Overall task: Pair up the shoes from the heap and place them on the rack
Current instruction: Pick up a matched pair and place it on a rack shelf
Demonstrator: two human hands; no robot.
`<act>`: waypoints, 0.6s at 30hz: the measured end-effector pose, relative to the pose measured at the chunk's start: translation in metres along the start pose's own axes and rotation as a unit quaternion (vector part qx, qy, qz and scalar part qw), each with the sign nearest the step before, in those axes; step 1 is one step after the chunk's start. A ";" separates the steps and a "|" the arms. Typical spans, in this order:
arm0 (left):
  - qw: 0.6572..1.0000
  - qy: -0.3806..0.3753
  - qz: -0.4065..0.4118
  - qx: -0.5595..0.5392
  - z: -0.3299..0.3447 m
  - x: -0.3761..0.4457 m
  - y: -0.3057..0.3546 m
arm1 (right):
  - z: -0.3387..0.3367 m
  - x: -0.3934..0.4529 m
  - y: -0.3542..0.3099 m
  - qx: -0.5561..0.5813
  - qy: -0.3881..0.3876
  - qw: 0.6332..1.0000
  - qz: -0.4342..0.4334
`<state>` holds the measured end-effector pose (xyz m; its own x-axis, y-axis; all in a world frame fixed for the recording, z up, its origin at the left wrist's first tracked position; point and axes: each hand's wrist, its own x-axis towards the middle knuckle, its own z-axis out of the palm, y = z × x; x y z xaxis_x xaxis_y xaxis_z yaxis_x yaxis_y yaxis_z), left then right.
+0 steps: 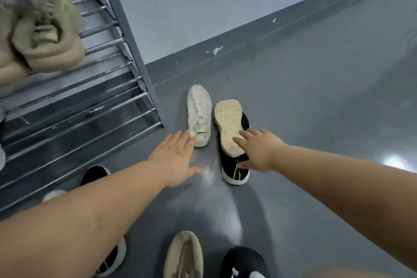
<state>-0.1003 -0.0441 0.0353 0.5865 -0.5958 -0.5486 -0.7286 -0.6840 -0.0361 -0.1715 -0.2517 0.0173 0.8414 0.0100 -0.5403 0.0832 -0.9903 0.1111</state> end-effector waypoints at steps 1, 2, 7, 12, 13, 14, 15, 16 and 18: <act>1.000 -0.003 0.001 0.003 0.002 0.009 -0.001 | 0.007 0.007 0.004 0.010 -0.002 1.000 0.004; 1.000 -0.006 0.002 0.006 0.004 0.018 -0.001 | 0.014 0.014 0.008 0.019 -0.004 1.000 0.008; 1.000 -0.016 0.014 -0.004 0.015 0.062 0.006 | 0.042 0.046 0.027 0.060 -0.020 0.997 0.043; 0.996 -0.019 0.010 -0.088 0.035 0.102 0.019 | 0.068 0.070 0.038 0.152 -0.015 0.984 0.095; 0.994 -0.023 0.003 -0.111 0.039 0.108 0.023 | 0.072 0.074 0.038 0.175 -0.013 0.979 0.105; 0.991 -0.027 -0.002 -0.128 0.043 0.115 0.027 | 0.076 0.077 0.039 0.193 -0.012 0.975 0.112; 0.990 -0.032 -0.005 -0.139 0.047 0.121 0.030 | 0.079 0.079 0.040 0.208 -0.014 0.971 0.116; 0.988 -0.038 -0.005 -0.148 0.049 0.128 0.033 | 0.082 0.081 0.042 0.220 -0.017 0.968 0.119; 0.984 -0.049 -0.008 -0.168 0.051 0.139 0.037 | 0.085 0.083 0.046 0.234 -0.019 0.964 0.124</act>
<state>-0.0636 -0.1306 -0.0855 0.5480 -0.5508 -0.6296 -0.5511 -0.8039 0.2236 -0.1433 -0.3077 -0.0928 0.7832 -0.2321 -0.5768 -0.3766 -0.9152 -0.1431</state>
